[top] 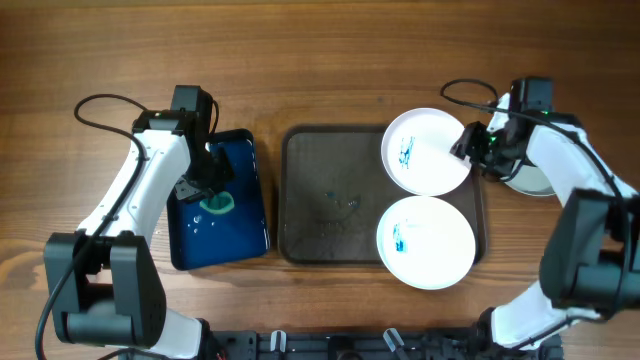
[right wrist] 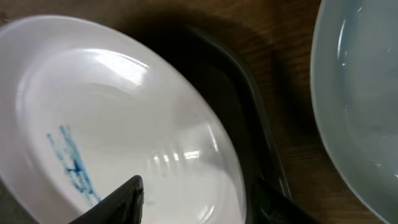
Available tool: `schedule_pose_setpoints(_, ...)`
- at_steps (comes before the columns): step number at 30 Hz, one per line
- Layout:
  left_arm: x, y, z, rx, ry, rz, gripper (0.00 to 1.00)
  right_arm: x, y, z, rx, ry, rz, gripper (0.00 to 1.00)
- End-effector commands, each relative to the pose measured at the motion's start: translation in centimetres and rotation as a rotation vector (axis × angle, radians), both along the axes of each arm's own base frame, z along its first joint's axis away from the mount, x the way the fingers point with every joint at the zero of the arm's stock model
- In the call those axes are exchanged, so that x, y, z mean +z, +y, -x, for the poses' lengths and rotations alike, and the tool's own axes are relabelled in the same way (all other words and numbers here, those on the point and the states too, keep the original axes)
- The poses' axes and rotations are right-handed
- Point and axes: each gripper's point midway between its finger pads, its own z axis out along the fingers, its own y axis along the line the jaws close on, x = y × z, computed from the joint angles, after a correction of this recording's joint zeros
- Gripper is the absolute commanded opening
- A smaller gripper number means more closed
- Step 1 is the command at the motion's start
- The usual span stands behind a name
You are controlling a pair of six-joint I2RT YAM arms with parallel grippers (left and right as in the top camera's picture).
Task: Clean dirty plates on tray and stack at the side
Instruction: 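Grip the rim of the upper-left stained plate on the brown tray with the right gripper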
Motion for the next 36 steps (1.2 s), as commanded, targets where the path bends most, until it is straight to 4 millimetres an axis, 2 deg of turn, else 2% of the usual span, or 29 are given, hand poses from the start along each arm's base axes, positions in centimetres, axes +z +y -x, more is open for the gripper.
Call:
schedule_pose_setpoints(1, -0.2, -0.3, 0.1, -0.015, 0.006, 0.012, 0.04, -2.8, 0.5, 0.7, 0.001, 0.069, -0.027, 0.54)
schedule_pose_setpoints(2, -0.2, -0.3, 0.1, -0.015, 0.006, 0.012, 0.04, -3.0, 0.5, 0.7, 0.001, 0.072, -0.028, 0.5)
schedule_pose_setpoints(5, -0.2, -0.3, 0.1, -0.015, 0.006, 0.012, 0.04, -3.3, 0.6, 0.3, 0.005, 0.064, -0.028, 0.11)
schedule_pose_setpoints(6, -0.2, -0.3, 0.1, -0.014, 0.006, 0.012, 0.04, -3.3, 0.8, 0.3, 0.011, 0.06, -0.029, 0.04)
schedule_pose_setpoints(9, -0.2, -0.3, 0.1, -0.014, 0.006, 0.012, 0.04, -3.2, 2.1, 0.1, 0.065, 0.05, -0.025, 0.04)
schedule_pose_setpoints(14, -0.2, -0.3, 0.1, -0.014, 0.005, 0.011, 0.04, -1.9, 7.1, 0.2, 0.233, 0.006, -0.015, 0.04)
schedule_pose_setpoints(17, -0.2, -0.3, 0.0, -0.015, 0.003, 0.01, 0.04, -0.8, 10.2, 1.0, 0.316, -0.009, -0.015, 0.04)
schedule_pose_setpoints(20, -0.4, 0.2, -0.2, -0.015, -0.01, -0.016, 0.04, -0.6, 12.5, 2.3, 0.365, 0.019, -0.019, 0.04)
schedule_pose_setpoints(25, -2.4, 0.5, 0.1, -0.013, -0.018, -0.036, 0.04, -0.7, 14.2, 3.7, 0.418, 0.048, -0.018, 0.04)
schedule_pose_setpoints(31, -5.3, 0.7, 2.3, -0.006, 0.046, -0.036, 0.04, -0.8, 15.4, 4.5, 0.462, 0.059, -0.016, 0.04)
schedule_pose_setpoints(33, -6.0, 0.6, 2.8, -0.007, 0.069, -0.029, 0.04, -0.8, 16.0, 4.8, 0.482, 0.06, -0.015, 0.04)
schedule_pose_setpoints(36, -7.1, -0.5, 2.4, -0.01, 0.076, 0.032, 0.04, -0.8, 17.1, 5.4, 0.516, 0.059, -0.014, 0.04)
